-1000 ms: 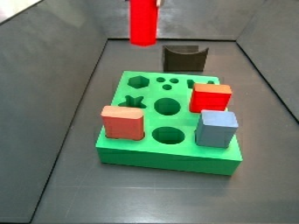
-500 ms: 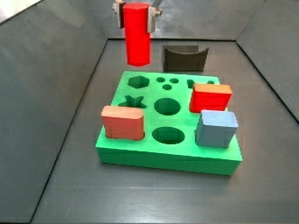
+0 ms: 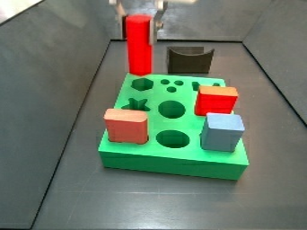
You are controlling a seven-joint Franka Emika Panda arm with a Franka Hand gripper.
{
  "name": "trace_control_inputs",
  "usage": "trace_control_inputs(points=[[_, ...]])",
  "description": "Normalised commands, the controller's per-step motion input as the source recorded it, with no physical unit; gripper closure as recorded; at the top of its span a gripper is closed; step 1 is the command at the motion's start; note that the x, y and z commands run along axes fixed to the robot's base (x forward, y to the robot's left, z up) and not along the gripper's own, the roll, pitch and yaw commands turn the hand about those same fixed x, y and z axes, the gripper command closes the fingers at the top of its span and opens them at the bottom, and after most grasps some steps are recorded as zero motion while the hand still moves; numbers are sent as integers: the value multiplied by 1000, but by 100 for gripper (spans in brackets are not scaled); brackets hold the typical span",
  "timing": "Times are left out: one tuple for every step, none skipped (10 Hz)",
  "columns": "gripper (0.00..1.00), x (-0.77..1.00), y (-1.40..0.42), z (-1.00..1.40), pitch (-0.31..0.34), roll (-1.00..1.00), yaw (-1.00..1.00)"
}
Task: Pick up the hexagon object. Move up. Place the hexagon object on the fixture. Regrasp the hexagon object. Move to above the board. Insert the hexagon object.
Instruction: Insert the hexagon object.
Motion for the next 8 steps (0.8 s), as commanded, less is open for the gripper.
trace_control_inputs(points=[[100,0,86,-463,-29,36,-63],[100,0,69,-406,-27,36,-57],[100,0,86,-314,-20,4,-143],[100,0,14,-203,-57,0,-151],[100,194,103,-231,-47,0,-83],[100,183,120,-171,-39,-11,-49],[100,154,77,-114,-27,-6,-37],[100,86,0,-134,-31,0,-66]])
